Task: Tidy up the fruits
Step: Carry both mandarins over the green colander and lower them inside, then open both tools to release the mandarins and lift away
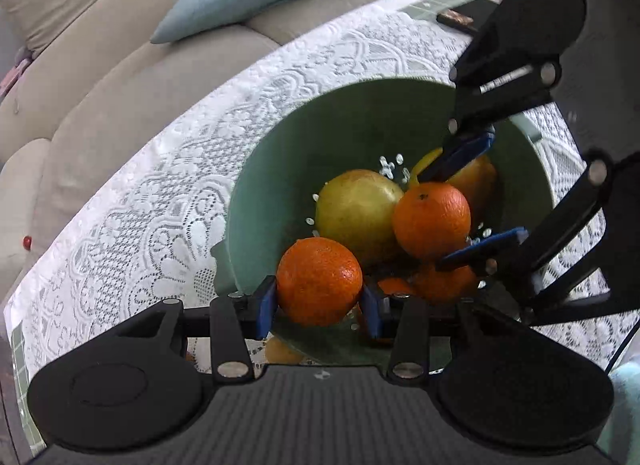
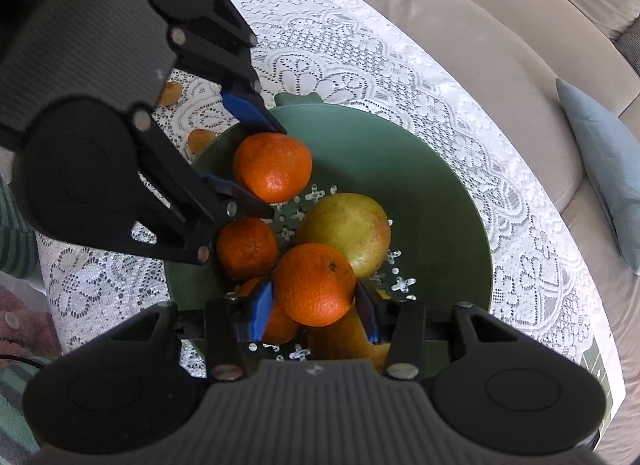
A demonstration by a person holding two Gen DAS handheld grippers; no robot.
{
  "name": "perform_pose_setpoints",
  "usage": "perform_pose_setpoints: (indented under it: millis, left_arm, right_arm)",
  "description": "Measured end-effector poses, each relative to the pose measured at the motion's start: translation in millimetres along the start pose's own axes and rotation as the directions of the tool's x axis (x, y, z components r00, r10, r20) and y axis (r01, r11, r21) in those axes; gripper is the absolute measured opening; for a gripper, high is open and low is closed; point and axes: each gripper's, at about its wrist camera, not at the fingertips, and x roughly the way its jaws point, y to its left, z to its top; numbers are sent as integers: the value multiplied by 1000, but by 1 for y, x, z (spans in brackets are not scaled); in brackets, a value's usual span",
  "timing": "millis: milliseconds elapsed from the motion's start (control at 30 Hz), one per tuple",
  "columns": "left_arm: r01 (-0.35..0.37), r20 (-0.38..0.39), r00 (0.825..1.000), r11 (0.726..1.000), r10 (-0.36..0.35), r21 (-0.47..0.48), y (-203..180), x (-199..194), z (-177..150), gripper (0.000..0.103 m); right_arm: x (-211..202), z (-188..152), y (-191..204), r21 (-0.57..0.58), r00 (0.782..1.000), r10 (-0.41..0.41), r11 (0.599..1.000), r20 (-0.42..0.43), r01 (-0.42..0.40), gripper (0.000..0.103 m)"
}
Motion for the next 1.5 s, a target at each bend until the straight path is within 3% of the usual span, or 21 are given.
perform_pose_setpoints:
  millis: [167,667,1167,1300,1500]
  left_arm:
    - [-10,-5,1000,998,11,64,-6,6,-1,49]
    - [-19,21,1000,1000,18,19,3,12,3,55]
    - [-38,23,999,997,37,63,-12,-2,-2,56]
    - [-47,41,998,996,44,73,-15,-8,-1,69]
    - [-72,66,996,993,66,90,-17,-21,-1,70]
  right_arm:
    - [4,-1,-9,13,1000,17,1000,5,-17,44]
    - [1,-3,-15,46,999,36,998,22,-37,46]
    - [2,-2,-22,49,1000,3,999,17,-3,59]
    - [-4,0,-21,41,1000,-6,999,30,4,62]
    - [-12,2,-18,22,998,-45,999,45,45,72]
